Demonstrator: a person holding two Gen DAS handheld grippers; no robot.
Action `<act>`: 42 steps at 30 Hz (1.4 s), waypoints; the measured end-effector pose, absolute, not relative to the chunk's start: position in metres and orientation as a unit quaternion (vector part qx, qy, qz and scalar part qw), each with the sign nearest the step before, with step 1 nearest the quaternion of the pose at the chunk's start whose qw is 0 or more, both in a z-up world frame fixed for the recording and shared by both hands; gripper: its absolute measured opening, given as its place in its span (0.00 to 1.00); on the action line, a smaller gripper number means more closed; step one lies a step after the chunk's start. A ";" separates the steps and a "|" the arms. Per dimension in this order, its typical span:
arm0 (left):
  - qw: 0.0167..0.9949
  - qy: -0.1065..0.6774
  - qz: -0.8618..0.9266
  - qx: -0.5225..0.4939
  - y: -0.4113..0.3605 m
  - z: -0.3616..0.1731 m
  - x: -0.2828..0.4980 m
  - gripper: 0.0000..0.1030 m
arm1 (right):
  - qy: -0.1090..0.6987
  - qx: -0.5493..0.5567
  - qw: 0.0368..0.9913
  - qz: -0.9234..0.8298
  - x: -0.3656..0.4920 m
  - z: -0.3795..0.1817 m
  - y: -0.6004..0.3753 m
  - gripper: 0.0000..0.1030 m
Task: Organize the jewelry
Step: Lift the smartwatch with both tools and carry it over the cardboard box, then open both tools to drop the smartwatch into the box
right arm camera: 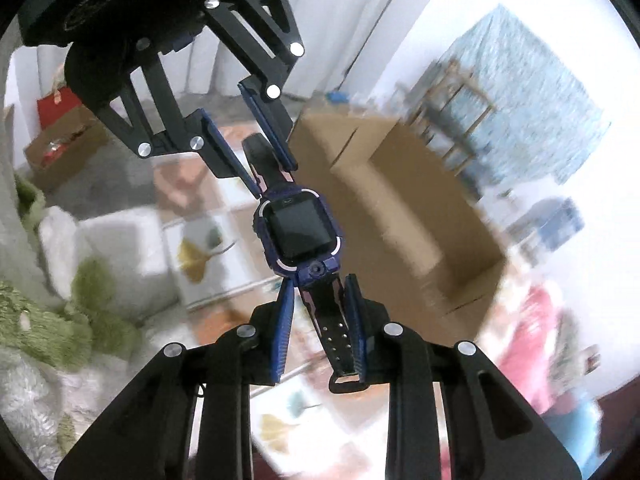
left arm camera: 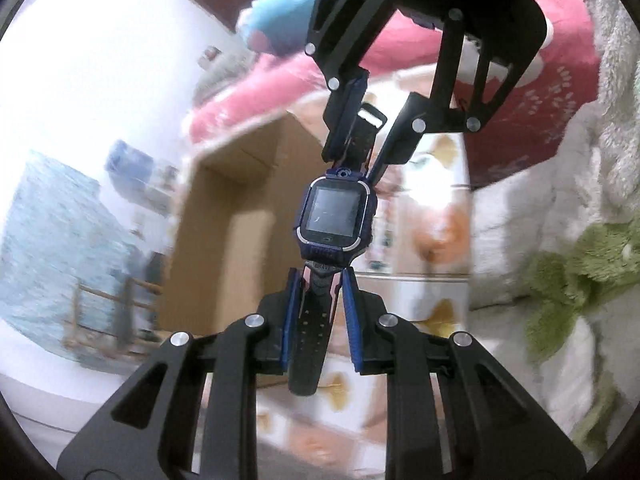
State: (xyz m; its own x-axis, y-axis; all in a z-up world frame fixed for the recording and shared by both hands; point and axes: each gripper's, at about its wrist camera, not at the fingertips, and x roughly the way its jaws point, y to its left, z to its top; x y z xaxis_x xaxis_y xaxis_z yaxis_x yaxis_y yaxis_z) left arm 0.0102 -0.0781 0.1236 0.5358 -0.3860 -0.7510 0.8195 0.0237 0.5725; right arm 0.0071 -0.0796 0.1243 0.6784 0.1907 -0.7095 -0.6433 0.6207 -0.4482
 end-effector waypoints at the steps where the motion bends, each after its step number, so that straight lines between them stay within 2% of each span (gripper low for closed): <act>1: 0.691 0.190 -0.429 0.550 -0.080 0.134 0.015 0.20 | 0.301 -0.369 0.845 0.243 0.009 0.136 -0.079 0.25; 5: 0.704 0.162 -0.397 0.566 -0.084 0.159 0.034 0.20 | 0.264 -0.397 0.847 0.234 0.036 0.163 -0.079 0.25; 9: 0.717 0.164 -0.374 0.565 -0.092 0.167 0.081 0.20 | 0.265 -0.399 0.842 0.250 0.089 0.171 -0.086 0.25; 17: 0.708 0.236 -0.389 0.541 -0.097 0.119 0.189 0.20 | 0.348 -0.357 0.806 0.319 0.209 0.126 -0.096 0.25; 22: 0.689 0.282 -0.399 0.536 -0.104 0.079 0.242 0.20 | 0.404 -0.340 0.777 0.343 0.253 0.091 -0.094 0.25; 30: 0.682 0.325 -0.390 0.527 -0.105 0.056 0.274 0.25 | 0.459 -0.347 0.748 0.330 0.305 0.057 -0.092 0.29; 32: 0.685 0.326 -0.385 0.525 -0.103 0.054 0.275 0.33 | 0.460 -0.350 0.751 0.320 0.314 0.054 -0.095 0.29; 36: 0.696 0.318 -0.377 0.522 -0.095 0.069 0.263 0.36 | 0.452 -0.339 0.767 0.304 0.312 0.071 -0.107 0.29; 37: 0.702 0.314 -0.374 0.518 -0.091 0.076 0.260 0.40 | 0.448 -0.335 0.772 0.301 0.312 0.075 -0.110 0.30; 42: 0.754 0.285 -0.350 0.477 -0.071 0.120 0.252 0.56 | 0.405 -0.280 0.829 0.264 0.272 0.132 -0.134 0.45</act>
